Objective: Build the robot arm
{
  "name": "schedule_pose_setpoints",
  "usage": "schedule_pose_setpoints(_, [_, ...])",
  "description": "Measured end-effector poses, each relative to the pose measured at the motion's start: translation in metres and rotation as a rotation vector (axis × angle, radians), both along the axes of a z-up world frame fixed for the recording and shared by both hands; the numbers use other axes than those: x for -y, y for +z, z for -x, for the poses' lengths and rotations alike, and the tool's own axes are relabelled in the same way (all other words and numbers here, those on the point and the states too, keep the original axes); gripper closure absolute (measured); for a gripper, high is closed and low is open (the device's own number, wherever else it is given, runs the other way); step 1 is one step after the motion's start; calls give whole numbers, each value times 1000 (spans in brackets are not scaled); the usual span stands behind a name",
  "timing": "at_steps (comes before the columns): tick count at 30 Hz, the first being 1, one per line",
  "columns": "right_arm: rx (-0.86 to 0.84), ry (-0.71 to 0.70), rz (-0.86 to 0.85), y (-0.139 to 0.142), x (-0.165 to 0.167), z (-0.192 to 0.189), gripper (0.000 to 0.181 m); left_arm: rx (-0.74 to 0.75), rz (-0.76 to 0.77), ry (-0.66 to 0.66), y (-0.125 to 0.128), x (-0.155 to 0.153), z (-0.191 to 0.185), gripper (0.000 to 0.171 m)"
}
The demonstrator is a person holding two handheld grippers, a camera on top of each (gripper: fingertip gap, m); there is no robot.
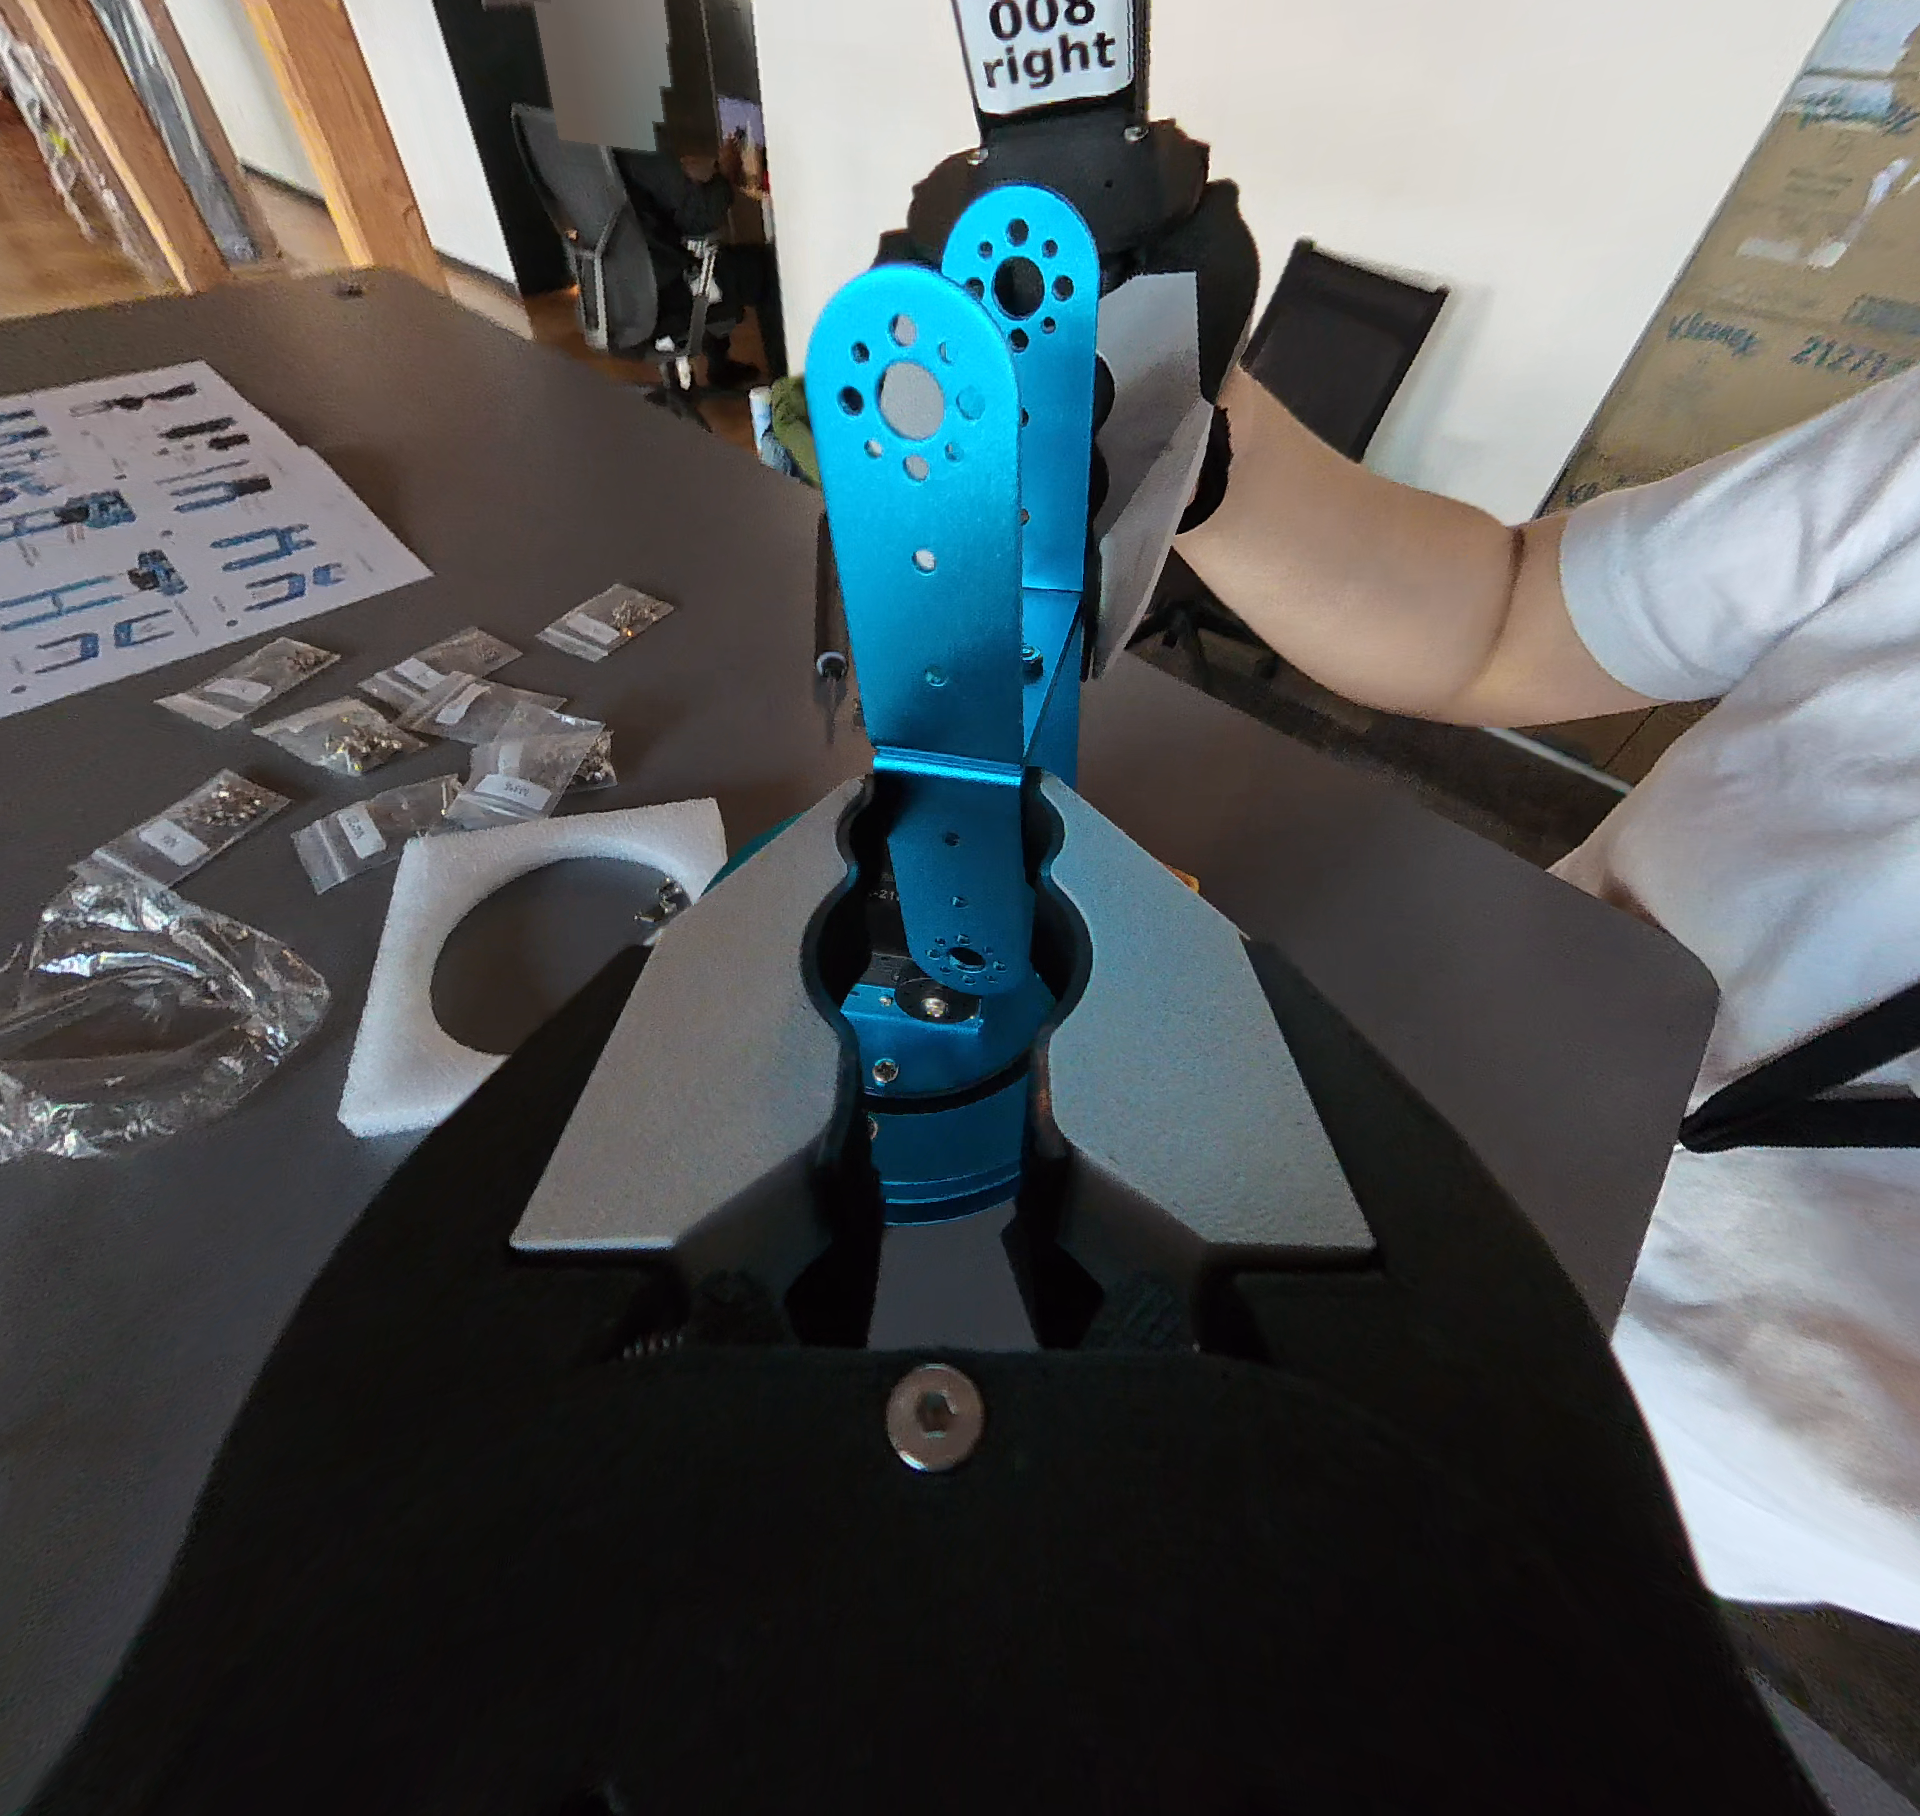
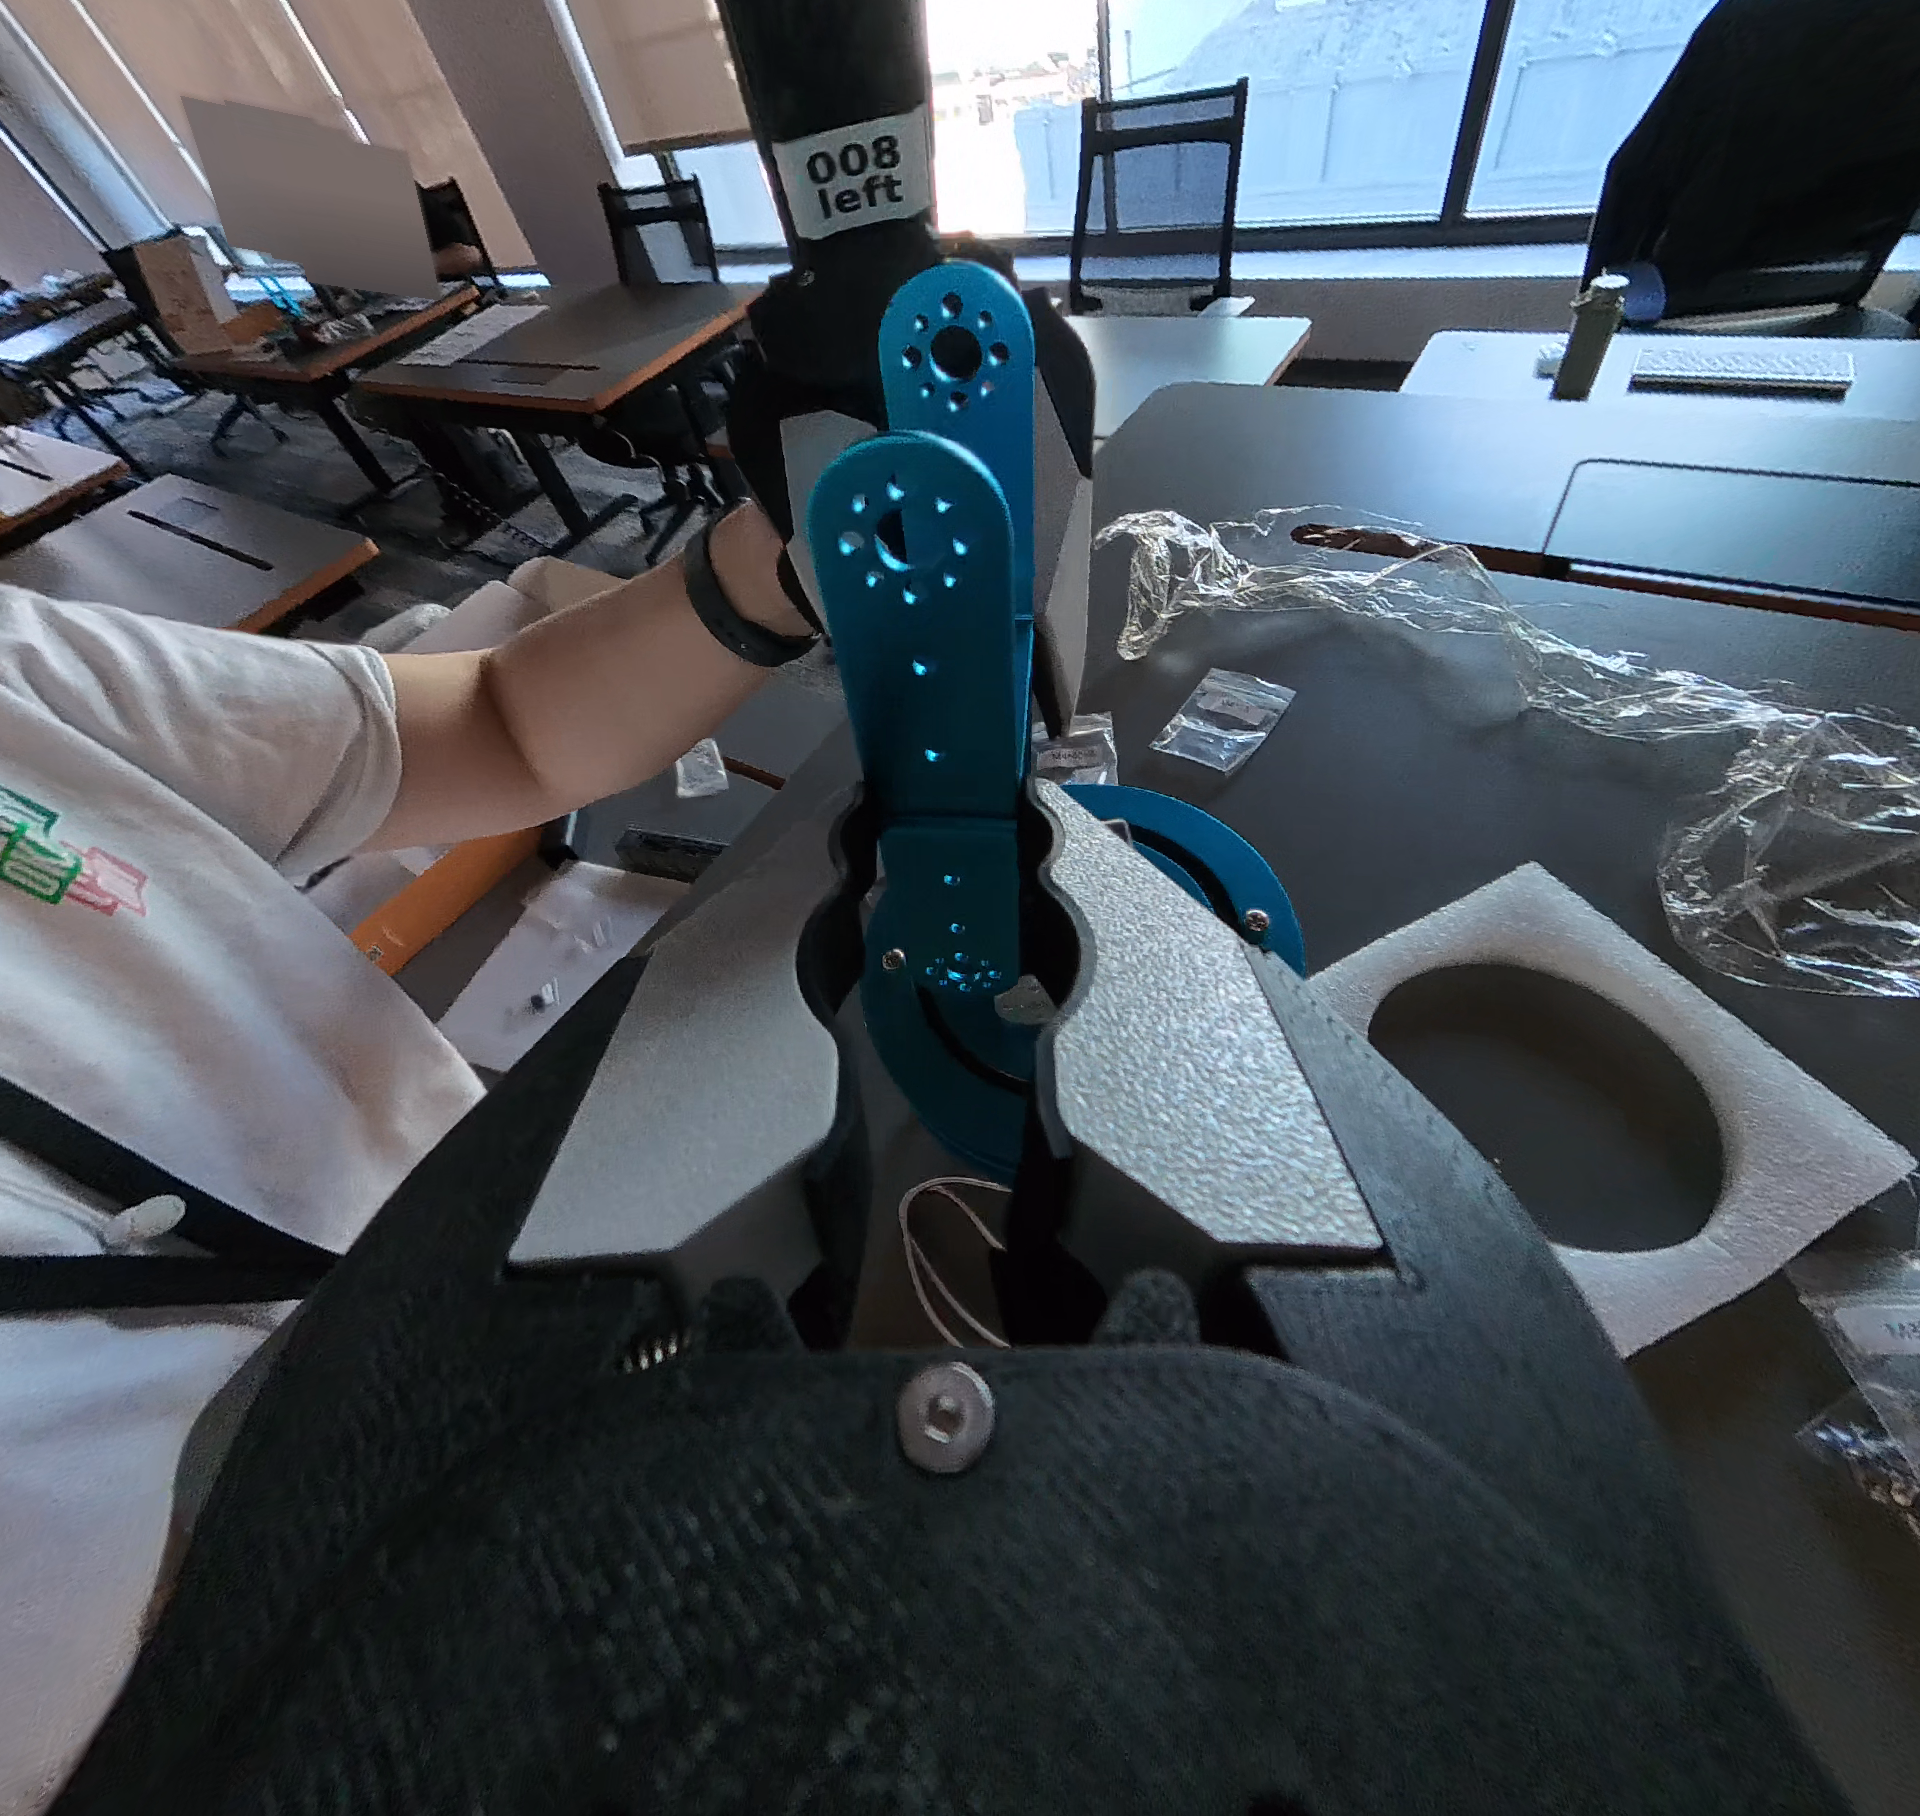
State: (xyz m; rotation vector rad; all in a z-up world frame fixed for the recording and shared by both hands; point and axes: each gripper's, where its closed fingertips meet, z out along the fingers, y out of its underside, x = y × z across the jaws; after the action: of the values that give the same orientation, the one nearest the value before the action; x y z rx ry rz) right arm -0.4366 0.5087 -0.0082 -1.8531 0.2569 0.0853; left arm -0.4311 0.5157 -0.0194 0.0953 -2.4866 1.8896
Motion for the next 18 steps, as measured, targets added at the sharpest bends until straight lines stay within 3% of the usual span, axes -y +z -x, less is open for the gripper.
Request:
schedule_pose_setpoints(12, [-28,110,-90,-5,8,-6,156,-30,-122,55,-3,5,-5,147])
schedule_pose_setpoints(18, [22,127,-20,-7,4,-7,156,0,-90,24,-2,1,-5,147])
